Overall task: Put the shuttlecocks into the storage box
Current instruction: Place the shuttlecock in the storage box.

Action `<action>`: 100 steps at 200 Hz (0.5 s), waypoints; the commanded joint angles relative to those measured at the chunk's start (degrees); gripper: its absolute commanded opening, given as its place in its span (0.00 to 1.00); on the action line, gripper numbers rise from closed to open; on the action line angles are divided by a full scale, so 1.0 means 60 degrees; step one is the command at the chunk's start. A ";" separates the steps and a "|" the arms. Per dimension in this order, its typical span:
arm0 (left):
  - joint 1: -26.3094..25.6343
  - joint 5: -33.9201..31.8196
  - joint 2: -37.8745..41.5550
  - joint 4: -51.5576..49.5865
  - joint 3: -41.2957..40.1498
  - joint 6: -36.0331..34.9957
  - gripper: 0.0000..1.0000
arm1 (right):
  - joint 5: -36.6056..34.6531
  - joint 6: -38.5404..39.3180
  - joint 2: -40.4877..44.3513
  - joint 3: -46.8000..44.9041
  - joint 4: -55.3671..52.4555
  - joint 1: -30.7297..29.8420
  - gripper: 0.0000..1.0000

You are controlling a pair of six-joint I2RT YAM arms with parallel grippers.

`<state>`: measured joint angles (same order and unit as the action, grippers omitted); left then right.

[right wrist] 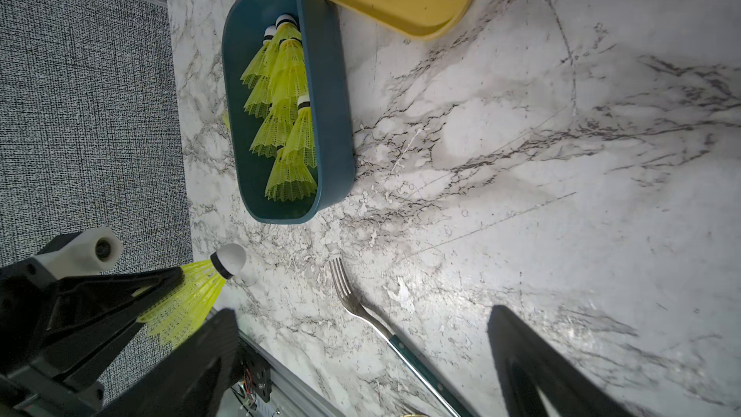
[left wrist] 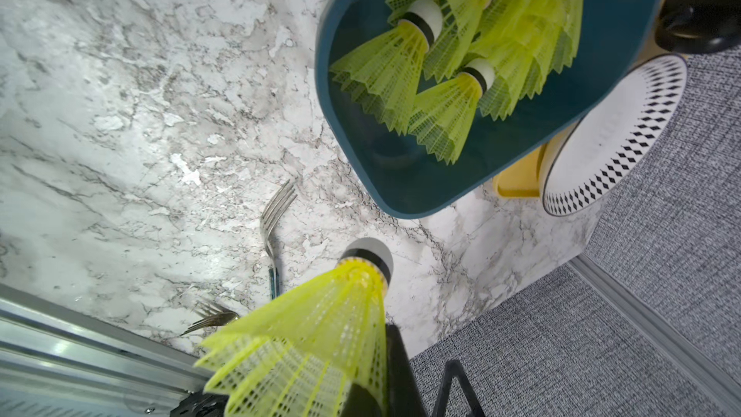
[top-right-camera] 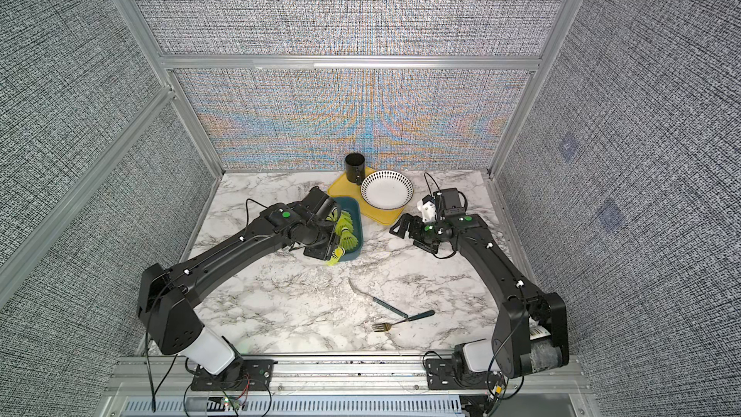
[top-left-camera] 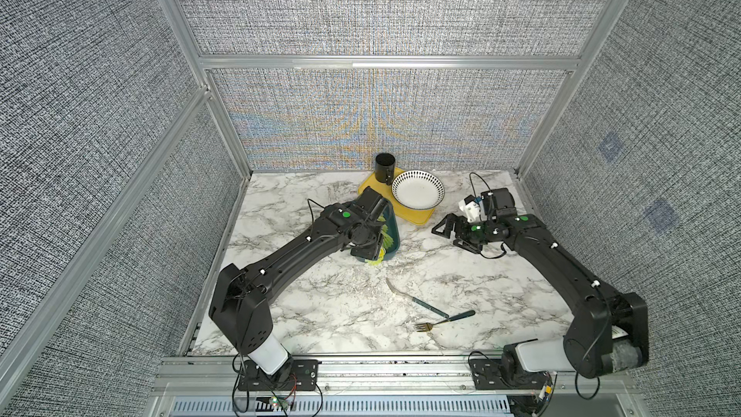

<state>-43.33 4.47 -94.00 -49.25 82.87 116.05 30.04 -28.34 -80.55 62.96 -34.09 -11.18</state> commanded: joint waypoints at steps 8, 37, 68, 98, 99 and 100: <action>0.0074 -0.0155 -0.0484 -0.0576 0.0502 0.0481 0.02 | 0.0006 0.0151 -0.0183 0.0104 -0.0072 -0.0104 0.99; 0.0073 -0.0449 -0.0846 -0.1104 0.0979 0.0443 0.02 | 0.0833 0.0337 -0.0747 0.0529 0.0078 -0.0373 0.99; 0.0073 -0.0751 -0.0930 -0.0975 0.0806 0.0780 0.02 | 0.1274 0.0373 -0.1206 0.0874 0.0076 -0.0733 0.99; 0.0088 -0.1125 -0.0931 -0.0690 0.0586 0.1011 0.02 | 0.1292 0.0332 -0.1270 0.0739 0.0150 -0.0818 0.99; 0.0088 -0.1133 -0.0931 -0.0664 0.0572 0.1015 0.02 | 0.1292 0.0330 -0.1268 0.0733 0.0154 -0.0825 0.99; 0.0088 -0.1137 -0.0931 -0.0637 0.0565 0.1018 0.02 | 0.1284 0.0329 -0.1267 0.0723 0.0156 -0.0821 0.99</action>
<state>-42.94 0.73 -99.53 -53.67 87.11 119.20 36.51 -26.79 -88.29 67.75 -33.93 -15.90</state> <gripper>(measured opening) 0.053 0.987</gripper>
